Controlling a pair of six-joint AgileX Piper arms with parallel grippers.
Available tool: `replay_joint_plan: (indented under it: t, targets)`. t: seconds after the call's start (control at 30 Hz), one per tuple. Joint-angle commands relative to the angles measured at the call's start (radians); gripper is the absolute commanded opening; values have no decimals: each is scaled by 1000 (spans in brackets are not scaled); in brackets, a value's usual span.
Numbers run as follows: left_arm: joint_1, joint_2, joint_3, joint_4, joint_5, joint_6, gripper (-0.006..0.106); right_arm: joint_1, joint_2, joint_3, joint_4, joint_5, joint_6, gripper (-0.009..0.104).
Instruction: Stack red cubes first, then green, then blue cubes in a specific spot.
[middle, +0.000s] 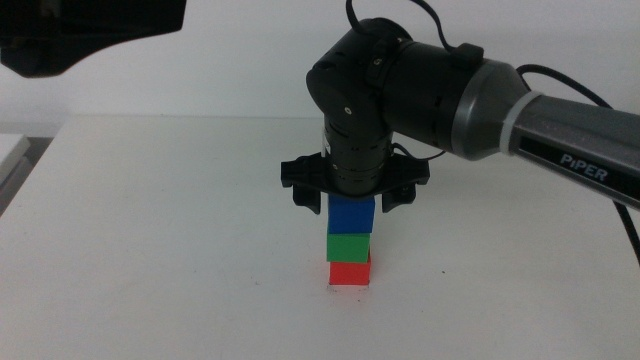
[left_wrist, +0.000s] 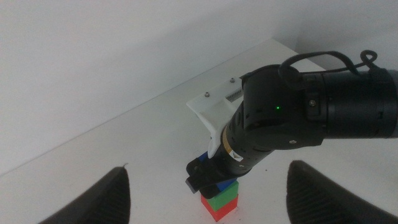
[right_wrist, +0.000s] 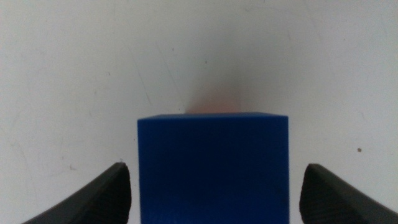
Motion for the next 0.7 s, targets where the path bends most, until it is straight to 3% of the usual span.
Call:
replay_joint_plan:
  t: [0.0,0.23,0.43,0.57,0.67]
  targets:
    - [1,0,-3,0,-12,-2,82,1,-42,-4,-9,13,-38,93]
    - [1,0,-3,0,-12,-2,82,-76,-392,129,-31,11,-209,93]
    - [1,0,-3,0,-12,-2,82,-357,-815,476,-6,-185,-468,93]
    - [1,0,-3,0,-12,-2,82,-605,-1029,628,144,-330,-688,93]
    - [1,0,-3,0,-12,-2,82,-730,-1103,698,328,-380,-861,93]
